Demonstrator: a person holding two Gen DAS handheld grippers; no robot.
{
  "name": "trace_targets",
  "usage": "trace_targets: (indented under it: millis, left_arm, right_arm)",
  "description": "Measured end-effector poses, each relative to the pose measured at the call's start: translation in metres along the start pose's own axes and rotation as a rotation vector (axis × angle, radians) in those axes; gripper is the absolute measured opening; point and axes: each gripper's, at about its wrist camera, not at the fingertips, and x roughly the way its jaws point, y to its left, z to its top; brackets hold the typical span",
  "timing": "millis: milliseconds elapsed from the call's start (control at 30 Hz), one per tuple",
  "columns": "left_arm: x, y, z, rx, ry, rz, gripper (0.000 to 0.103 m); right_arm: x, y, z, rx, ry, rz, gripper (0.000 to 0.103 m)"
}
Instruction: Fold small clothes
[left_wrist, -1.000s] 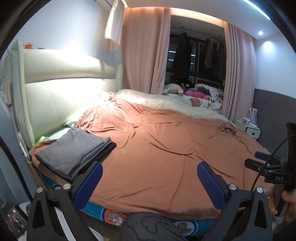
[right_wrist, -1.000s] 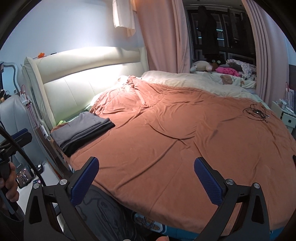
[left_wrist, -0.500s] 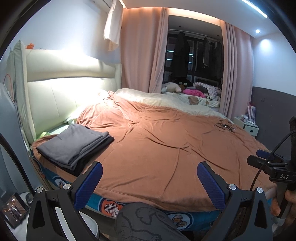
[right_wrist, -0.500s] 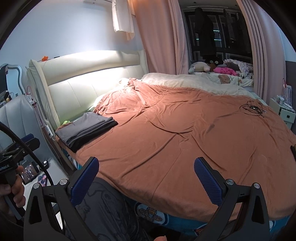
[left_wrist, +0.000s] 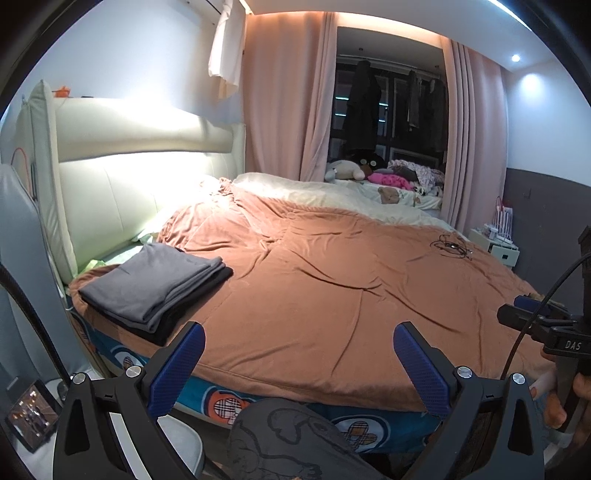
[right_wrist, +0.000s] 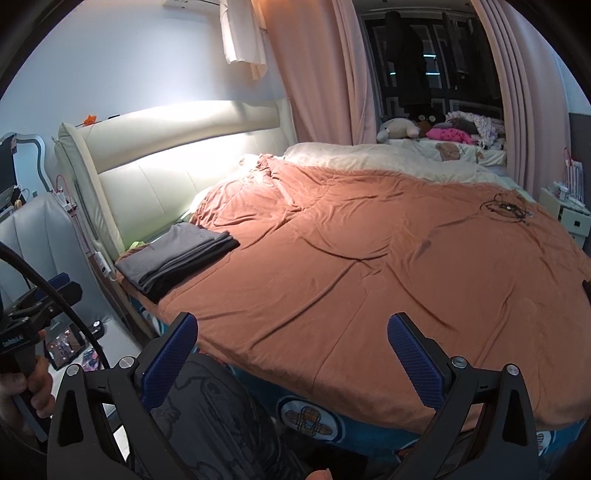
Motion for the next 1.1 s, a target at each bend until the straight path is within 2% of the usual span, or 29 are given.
trace_targets:
  millis: [1100]
  left_arm:
    - [-0.002, 0.0, -0.0039, -0.009, 0.021, -0.009, 0.103]
  right_arm:
    - [-0.0102, 0.003, -0.0036, -0.007, -0.004, -0.01, 0.103]
